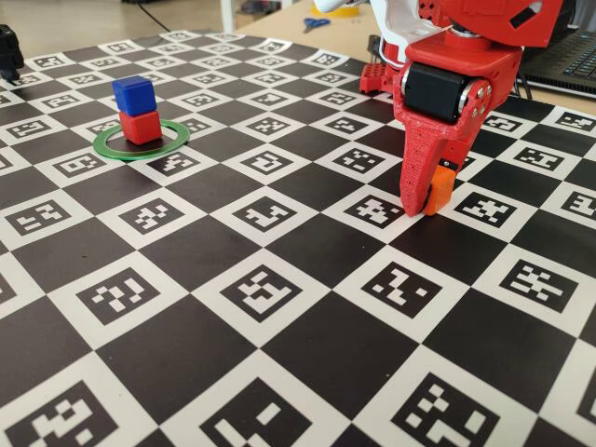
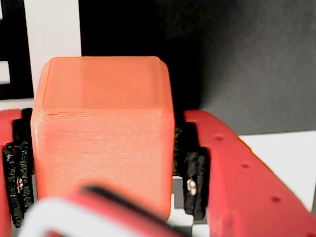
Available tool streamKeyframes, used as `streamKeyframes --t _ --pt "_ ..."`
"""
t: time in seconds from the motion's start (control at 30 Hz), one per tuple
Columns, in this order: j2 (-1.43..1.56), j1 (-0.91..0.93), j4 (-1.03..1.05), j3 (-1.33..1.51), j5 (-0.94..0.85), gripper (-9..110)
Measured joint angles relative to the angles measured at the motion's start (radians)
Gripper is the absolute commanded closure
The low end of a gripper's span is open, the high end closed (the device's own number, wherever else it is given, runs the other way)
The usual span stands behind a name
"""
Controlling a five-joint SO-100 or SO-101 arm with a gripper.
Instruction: Grab the red cube then put it in the green circle then put the blue cube on top and finally the orange cube on top
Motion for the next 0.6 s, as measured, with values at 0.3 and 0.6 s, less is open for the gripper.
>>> streamKeyframes --t 0.3,0.6 --pt "0.101 0.087 0.097 0.0 0.005 89" --pt "0.233 0.207 0.173 0.0 -0.051 92"
